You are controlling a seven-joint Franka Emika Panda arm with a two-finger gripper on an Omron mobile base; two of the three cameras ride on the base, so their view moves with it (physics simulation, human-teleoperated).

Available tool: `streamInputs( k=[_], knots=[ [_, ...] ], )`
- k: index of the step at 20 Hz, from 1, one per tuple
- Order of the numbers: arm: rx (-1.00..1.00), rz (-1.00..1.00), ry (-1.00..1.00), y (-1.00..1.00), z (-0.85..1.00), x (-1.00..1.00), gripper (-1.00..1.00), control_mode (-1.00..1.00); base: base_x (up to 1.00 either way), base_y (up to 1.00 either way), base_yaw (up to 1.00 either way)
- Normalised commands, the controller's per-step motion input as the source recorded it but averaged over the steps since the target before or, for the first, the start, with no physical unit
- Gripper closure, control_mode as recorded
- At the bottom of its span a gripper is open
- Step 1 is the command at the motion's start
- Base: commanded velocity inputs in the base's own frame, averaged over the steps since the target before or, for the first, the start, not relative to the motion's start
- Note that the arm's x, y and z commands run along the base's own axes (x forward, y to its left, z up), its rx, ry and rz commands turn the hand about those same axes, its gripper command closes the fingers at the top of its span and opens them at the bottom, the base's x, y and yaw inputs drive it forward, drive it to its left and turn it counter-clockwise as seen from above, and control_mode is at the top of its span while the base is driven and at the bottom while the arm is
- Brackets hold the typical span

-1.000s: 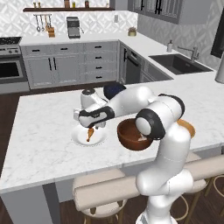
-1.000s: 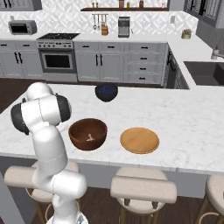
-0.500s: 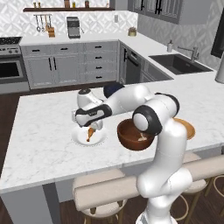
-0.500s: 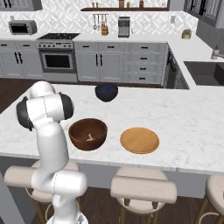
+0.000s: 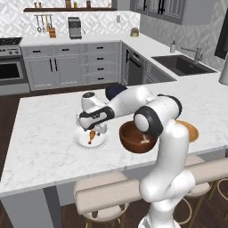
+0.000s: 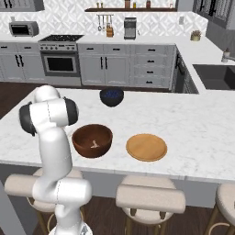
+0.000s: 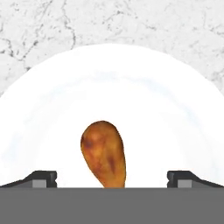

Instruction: Pick the chicken drumstick and garlic from their plates and place them in the bowl. Then put the bowl in the fridge.

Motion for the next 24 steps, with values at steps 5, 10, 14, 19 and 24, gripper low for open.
streamInputs(
  k=[5, 10, 14, 19, 24],
  knots=[
    [0.01, 0.02, 0.0, 0.0, -0.35, 0.07, -1.0, -1.0, 0.0, 0.0, 0.0],
    [0.0, 0.02, 0.0, 0.0, -0.17, 0.27, -1.0, -1.0, 0.0, 0.0, 0.0],
    [0.0, 0.0, 0.0, 0.0, -0.04, 0.08, 1.0, -1.0, 0.0, 0.0, 0.0],
    [0.0, 0.0, 0.0, 0.01, -0.1, -0.12, 1.0, -1.0, 0.0, 0.0, 0.0],
    [0.0, 0.01, 0.0, 0.01, 0.03, -0.14, 1.0, -1.0, 0.0, 0.0, 0.0]
  ],
)
